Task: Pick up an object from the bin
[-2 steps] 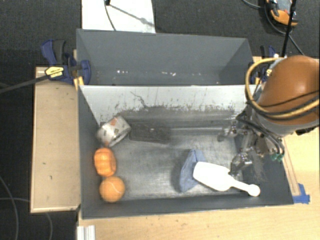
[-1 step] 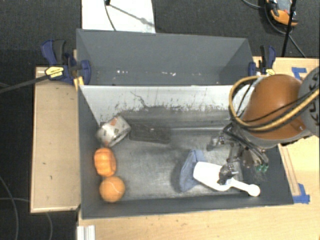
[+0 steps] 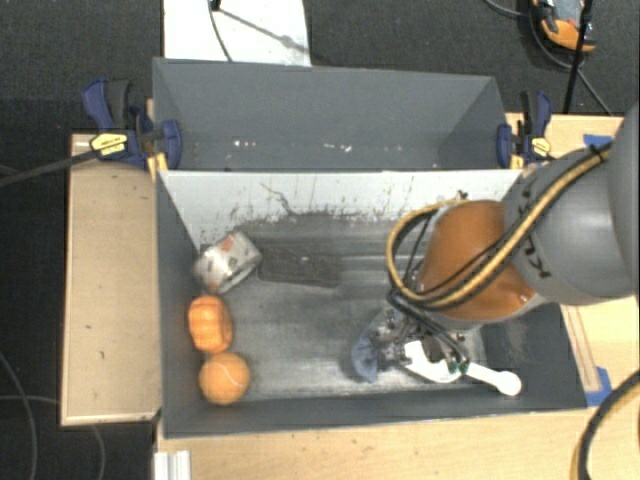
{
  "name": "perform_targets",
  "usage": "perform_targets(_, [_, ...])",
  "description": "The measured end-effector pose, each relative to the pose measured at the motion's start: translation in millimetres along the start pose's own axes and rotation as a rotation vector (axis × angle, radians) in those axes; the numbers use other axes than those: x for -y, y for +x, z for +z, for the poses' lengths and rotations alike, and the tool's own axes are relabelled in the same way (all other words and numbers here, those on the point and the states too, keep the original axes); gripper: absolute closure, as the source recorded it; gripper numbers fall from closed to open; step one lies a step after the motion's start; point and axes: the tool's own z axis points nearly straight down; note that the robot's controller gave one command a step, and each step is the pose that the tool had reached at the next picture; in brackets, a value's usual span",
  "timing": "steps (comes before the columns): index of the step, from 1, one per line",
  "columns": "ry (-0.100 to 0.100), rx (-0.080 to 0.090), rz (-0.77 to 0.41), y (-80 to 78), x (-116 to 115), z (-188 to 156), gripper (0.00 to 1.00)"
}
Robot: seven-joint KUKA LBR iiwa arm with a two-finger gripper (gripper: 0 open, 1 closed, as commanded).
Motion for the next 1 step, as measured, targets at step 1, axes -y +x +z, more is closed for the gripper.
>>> perform_targets(1, [0.000,0.000,-0.001,0.0,0.0,0.0,1.00])
